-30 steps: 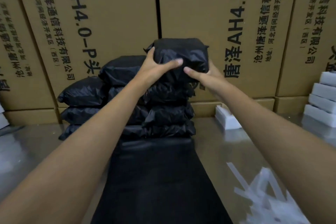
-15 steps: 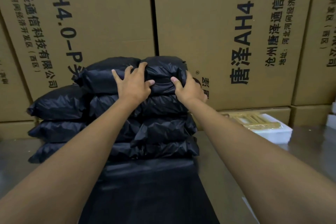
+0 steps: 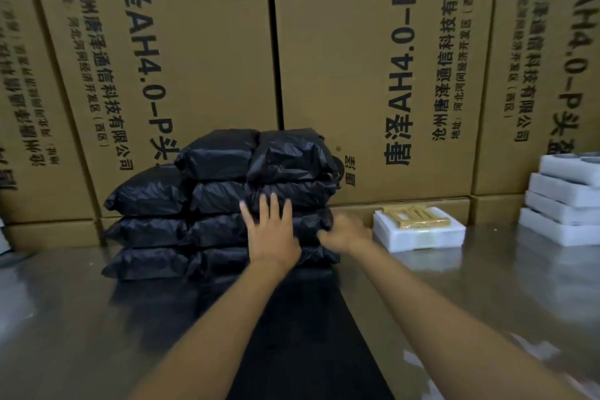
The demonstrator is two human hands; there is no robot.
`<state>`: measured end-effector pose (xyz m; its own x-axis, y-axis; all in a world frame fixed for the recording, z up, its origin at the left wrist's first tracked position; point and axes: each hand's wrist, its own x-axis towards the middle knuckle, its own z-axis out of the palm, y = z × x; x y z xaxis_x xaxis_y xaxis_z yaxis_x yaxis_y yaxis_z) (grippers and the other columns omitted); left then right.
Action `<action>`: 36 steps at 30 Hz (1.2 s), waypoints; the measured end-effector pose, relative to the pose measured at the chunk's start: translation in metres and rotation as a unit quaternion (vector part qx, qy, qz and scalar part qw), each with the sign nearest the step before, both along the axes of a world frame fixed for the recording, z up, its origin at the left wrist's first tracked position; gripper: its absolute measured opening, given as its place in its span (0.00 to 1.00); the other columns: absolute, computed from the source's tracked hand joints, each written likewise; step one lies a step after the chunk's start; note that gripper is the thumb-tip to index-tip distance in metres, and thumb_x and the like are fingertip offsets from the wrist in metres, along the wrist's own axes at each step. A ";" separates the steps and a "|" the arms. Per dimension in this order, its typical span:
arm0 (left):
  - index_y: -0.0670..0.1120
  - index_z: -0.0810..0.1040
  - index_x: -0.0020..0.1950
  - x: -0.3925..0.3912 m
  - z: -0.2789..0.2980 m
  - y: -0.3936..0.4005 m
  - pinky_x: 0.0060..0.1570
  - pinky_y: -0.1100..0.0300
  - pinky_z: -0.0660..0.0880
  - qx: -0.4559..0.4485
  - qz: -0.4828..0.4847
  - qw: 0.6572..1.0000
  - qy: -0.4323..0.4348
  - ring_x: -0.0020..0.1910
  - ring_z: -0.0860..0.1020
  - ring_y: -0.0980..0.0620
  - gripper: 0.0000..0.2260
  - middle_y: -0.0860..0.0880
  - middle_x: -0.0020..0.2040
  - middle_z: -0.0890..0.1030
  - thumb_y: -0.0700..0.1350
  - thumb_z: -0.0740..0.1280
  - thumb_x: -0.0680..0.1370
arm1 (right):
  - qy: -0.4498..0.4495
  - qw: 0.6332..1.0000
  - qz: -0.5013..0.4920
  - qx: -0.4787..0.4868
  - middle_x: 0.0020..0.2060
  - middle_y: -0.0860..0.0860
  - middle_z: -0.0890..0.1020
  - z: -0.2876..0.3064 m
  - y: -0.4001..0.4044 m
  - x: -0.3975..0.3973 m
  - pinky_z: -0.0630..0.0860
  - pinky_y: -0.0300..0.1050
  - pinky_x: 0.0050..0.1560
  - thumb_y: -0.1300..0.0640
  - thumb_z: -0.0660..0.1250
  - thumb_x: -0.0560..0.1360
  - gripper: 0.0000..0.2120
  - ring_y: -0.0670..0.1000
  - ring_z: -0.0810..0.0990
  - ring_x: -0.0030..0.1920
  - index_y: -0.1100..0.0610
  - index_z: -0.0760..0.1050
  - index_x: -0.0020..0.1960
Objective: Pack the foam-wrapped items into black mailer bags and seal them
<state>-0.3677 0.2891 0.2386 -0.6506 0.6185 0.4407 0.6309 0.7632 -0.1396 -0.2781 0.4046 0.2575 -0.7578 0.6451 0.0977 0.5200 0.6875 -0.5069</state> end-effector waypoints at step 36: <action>0.53 0.57 0.79 0.132 -0.169 -0.117 0.77 0.50 0.43 0.030 -0.134 0.960 -0.243 0.80 0.48 0.52 0.22 0.52 0.81 0.53 0.56 0.47 0.85 | 0.032 0.992 0.094 0.081 0.80 0.42 0.58 -0.195 -0.128 0.168 0.42 0.35 0.74 0.43 0.53 0.84 0.24 0.41 0.50 0.80 0.45 0.60 0.79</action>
